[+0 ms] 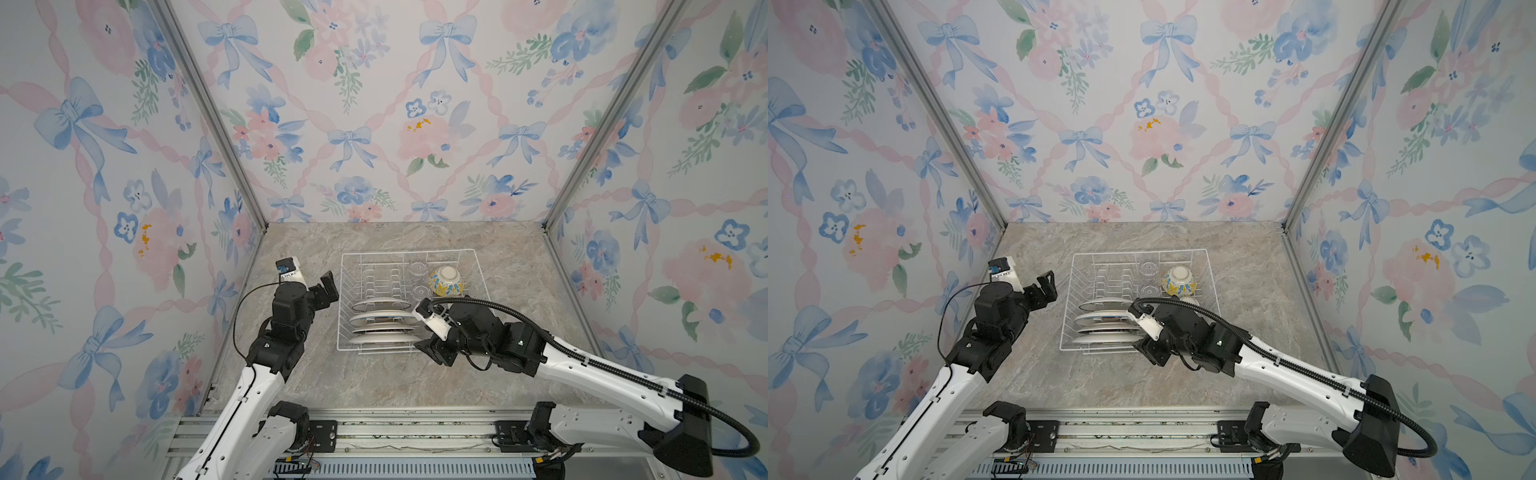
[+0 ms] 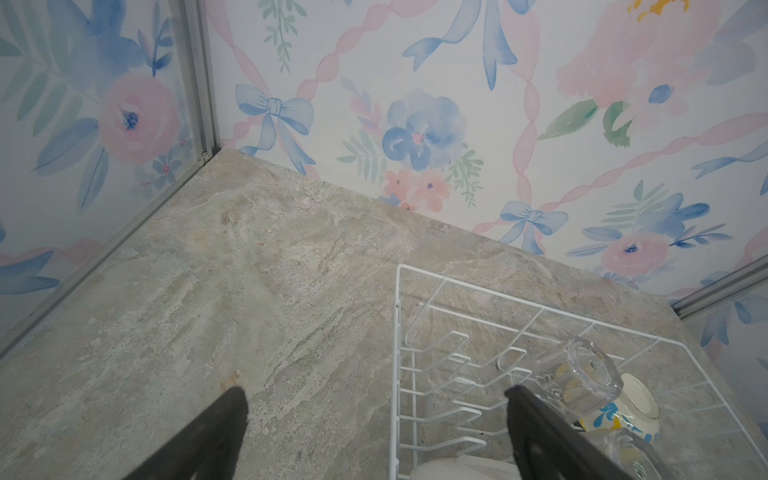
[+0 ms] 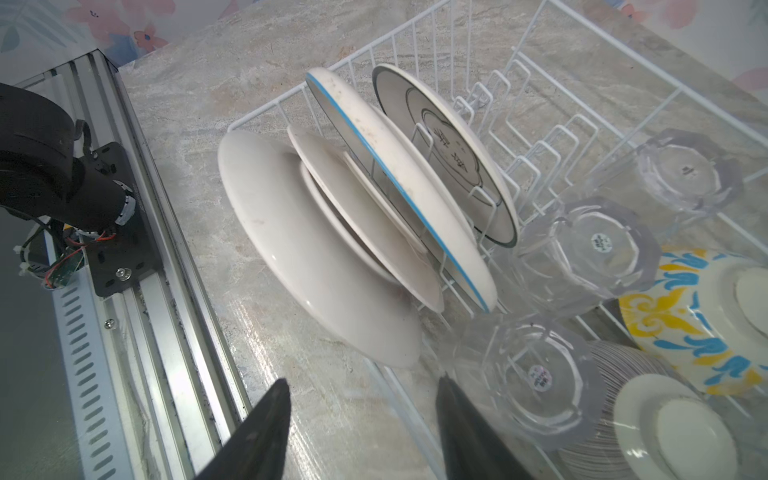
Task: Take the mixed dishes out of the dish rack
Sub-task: 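Reach the right gripper over the rack toward the upright plates, then lower the right gripper onto the green-and-red rimmed plate and grasp its rim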
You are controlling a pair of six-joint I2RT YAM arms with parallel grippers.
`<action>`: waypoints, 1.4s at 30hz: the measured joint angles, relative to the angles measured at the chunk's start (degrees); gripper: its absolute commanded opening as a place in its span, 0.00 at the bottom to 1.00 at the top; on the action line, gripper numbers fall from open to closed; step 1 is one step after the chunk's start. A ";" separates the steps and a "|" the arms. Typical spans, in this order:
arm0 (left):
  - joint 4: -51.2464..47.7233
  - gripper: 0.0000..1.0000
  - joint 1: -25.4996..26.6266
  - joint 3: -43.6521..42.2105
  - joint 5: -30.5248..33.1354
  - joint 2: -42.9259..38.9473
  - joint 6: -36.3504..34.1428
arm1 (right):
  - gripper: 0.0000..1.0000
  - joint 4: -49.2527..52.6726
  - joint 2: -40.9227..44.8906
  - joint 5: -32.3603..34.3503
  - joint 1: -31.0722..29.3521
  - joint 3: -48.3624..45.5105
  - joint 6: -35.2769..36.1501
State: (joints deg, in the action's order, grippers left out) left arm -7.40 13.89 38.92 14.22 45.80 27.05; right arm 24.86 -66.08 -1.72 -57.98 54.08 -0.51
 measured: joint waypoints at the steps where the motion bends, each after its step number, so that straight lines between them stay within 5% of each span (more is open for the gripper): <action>1: -0.04 0.98 0.00 0.00 0.07 0.00 0.00 | 0.54 -0.17 -0.37 -0.02 -0.04 0.00 0.17; 24: -0.02 0.98 0.00 -2.12 0.87 -0.55 0.42 | 0.39 -3.80 -9.35 -0.87 -0.39 2.25 2.71; 42: -0.02 0.98 0.00 -3.58 0.76 -2.03 1.62 | 0.36 -5.01 -15.37 8.48 -4.92 6.40 8.98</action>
State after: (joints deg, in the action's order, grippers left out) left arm -7.42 13.89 35.33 14.98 43.77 28.67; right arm 19.86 -81.45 6.76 -62.89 60.49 8.47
